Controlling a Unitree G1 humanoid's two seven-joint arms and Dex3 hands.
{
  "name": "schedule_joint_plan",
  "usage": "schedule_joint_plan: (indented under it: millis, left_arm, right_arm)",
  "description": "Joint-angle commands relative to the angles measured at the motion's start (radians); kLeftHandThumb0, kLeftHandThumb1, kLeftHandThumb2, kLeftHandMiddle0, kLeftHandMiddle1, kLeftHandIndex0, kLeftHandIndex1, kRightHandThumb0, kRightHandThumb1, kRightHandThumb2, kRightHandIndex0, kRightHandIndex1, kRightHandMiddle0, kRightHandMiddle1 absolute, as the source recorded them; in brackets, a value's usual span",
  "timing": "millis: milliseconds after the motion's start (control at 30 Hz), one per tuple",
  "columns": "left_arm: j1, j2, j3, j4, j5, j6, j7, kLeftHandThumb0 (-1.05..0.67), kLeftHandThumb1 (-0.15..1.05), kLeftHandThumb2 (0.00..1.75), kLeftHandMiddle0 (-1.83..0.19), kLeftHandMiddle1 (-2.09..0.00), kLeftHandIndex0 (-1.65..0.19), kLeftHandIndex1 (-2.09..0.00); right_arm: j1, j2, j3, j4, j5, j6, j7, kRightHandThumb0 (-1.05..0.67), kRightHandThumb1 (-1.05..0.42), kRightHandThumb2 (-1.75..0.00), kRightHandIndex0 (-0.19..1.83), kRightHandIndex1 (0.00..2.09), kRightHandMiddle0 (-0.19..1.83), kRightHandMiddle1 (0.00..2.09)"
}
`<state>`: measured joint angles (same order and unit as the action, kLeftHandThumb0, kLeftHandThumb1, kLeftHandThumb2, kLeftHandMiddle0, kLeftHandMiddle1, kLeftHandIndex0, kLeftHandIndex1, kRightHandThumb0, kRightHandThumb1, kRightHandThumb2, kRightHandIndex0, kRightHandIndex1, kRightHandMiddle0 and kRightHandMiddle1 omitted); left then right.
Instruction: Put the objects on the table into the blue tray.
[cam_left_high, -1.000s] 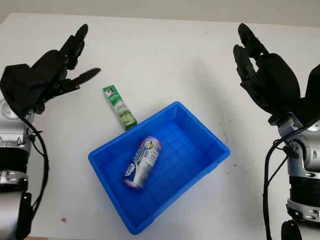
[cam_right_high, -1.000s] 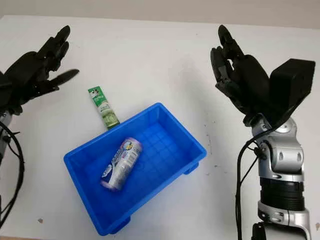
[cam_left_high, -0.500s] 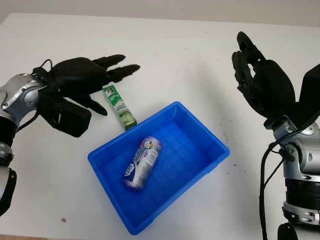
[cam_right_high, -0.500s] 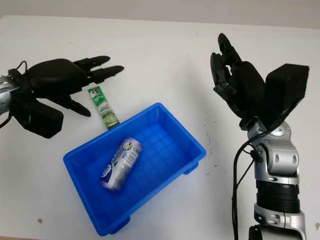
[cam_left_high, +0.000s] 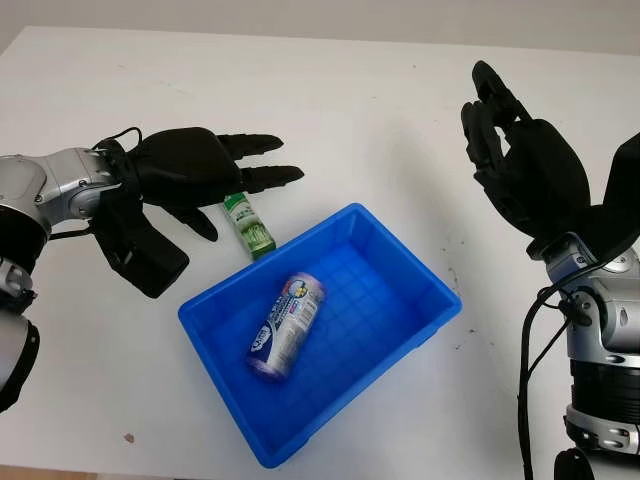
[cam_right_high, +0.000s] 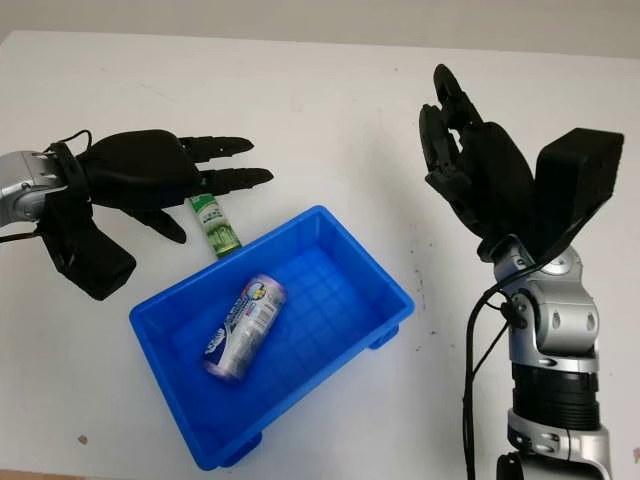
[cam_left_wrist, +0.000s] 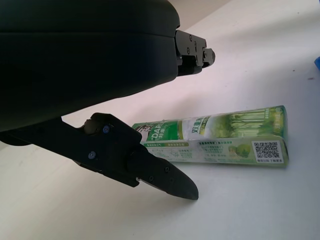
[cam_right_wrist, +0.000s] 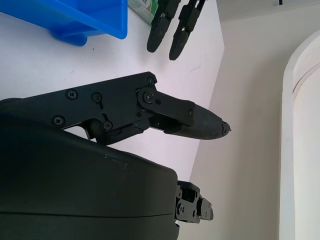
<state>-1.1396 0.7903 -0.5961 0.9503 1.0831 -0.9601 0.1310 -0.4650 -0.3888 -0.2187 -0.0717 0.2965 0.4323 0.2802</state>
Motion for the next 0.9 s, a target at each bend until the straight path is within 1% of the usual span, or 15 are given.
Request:
schedule_joint_plan:
  millis: [0,33,67,100,133,200,233,267,300,367,433,667,733,800,867]
  left_arm:
    - [0.013,-0.037,-0.027,0.036,0.004,-0.024,0.073,-0.35,0.97,0.06,-0.18,-0.85,-0.23,-0.48]
    - [0.013,-0.041,-0.032,0.047,0.006,-0.03,0.106,-0.37,0.99,0.06,-0.22,-1.57,-0.23,-0.92]
    - [0.012,-0.044,-0.04,0.055,0.013,-0.032,0.139,-0.37,0.99,0.06,-0.29,-1.82,-0.23,-1.13]
    - [0.011,-0.044,-0.049,0.058,0.021,-0.032,0.158,-0.38,1.0,0.06,-0.48,-1.96,-0.25,-1.31]
    - [0.009,-0.044,-0.057,0.061,0.027,-0.032,0.173,-0.42,1.03,0.09,-0.8,-2.04,-0.23,-1.71]
    - [0.007,-0.043,-0.072,0.065,0.041,-0.025,0.199,-0.48,1.04,0.15,-1.07,-2.08,-0.31,-1.98]
    - [0.008,-0.042,-0.079,0.065,0.049,-0.017,0.212,-0.52,1.04,0.21,-1.15,-2.09,-0.43,-2.04]
    - [0.009,-0.039,-0.092,0.056,0.069,0.001,0.23,-0.59,1.05,0.31,-1.28,-2.09,-0.65,-2.07]
    - [0.01,-0.038,-0.099,0.053,0.077,0.011,0.241,-0.63,1.05,0.38,-1.37,-2.09,-0.82,-2.08]
    - [0.011,-0.036,-0.109,0.052,0.086,0.023,0.255,-0.66,1.05,0.45,-1.47,-2.09,-0.95,-2.09]
    - [0.011,-0.036,-0.112,0.056,0.082,0.028,0.25,-0.66,1.05,0.46,-1.49,-2.09,-0.95,-2.09]
    - [0.006,-0.025,-0.122,0.048,0.093,0.082,0.274,-0.66,1.05,0.43,-1.4,-2.09,-0.82,-2.09]
    - [0.001,-0.025,-0.114,0.061,0.082,0.103,0.273,-0.64,1.05,0.42,-1.33,-2.09,-0.72,-2.09]
    - [-0.009,-0.024,-0.102,0.076,0.064,0.117,0.258,-0.62,1.05,0.42,-1.27,-2.09,-0.53,-2.09]
    - [-0.021,-0.018,-0.087,0.087,0.036,0.125,0.236,-0.6,1.05,0.4,-1.21,-2.09,-0.48,-2.09]
  right_arm:
    - [0.013,0.004,-0.008,-0.023,0.002,-0.002,-0.007,-0.53,-1.05,-0.64,-0.19,0.0,-0.19,0.0]
    - [0.014,0.005,-0.008,-0.025,0.002,-0.001,-0.009,-0.53,-1.05,-0.64,-0.19,0.01,-0.19,0.01]
    - [0.014,0.004,-0.008,-0.026,0.002,0.0,-0.012,-0.53,-1.05,-0.64,-0.19,0.01,-0.19,0.01]
    - [0.014,0.002,-0.006,-0.026,0.0,-0.001,-0.011,-0.53,-1.05,-0.64,-0.19,0.01,-0.19,0.01]
    - [0.014,0.001,-0.005,-0.025,-0.001,-0.003,-0.01,-0.52,-1.05,-0.65,-0.19,0.01,-0.19,0.01]
    - [0.013,0.0,-0.004,-0.022,0.001,-0.005,-0.006,-0.52,-1.05,-0.66,-0.19,0.01,-0.19,0.0]
    - [0.012,0.0,-0.004,-0.02,0.002,-0.007,-0.004,-0.52,-1.05,-0.66,-0.19,0.01,-0.19,0.0]
    - [0.01,-0.001,-0.004,-0.018,0.002,-0.007,-0.001,-0.51,-1.05,-0.67,-0.19,0.0,-0.19,0.0]
    - [0.009,-0.002,-0.003,-0.016,0.001,-0.008,0.0,-0.51,-1.05,-0.68,-0.19,0.0,-0.19,0.0]
    - [0.007,-0.005,0.001,-0.01,-0.008,-0.017,0.004,-0.51,-1.05,-0.68,-0.19,0.0,-0.19,0.0]
    - [0.004,-0.007,0.003,-0.006,-0.013,-0.019,0.007,-0.5,-1.05,-0.68,-0.19,0.01,-0.19,0.0]
    - [-0.004,-0.004,0.005,0.007,-0.021,-0.034,0.01,-0.52,-1.05,-0.66,-0.18,0.02,-0.19,0.02]
    - [-0.006,-0.003,0.008,0.008,-0.024,-0.038,0.01,-0.51,-1.05,-0.65,-0.18,0.03,-0.19,0.02]
    - [-0.008,-0.001,0.01,0.009,-0.028,-0.041,0.009,-0.51,-1.05,-0.66,-0.18,0.03,-0.19,0.02]
    - [-0.009,0.003,0.008,0.011,-0.025,-0.043,0.01,-0.51,-1.05,-0.66,-0.18,0.03,-0.19,0.02]
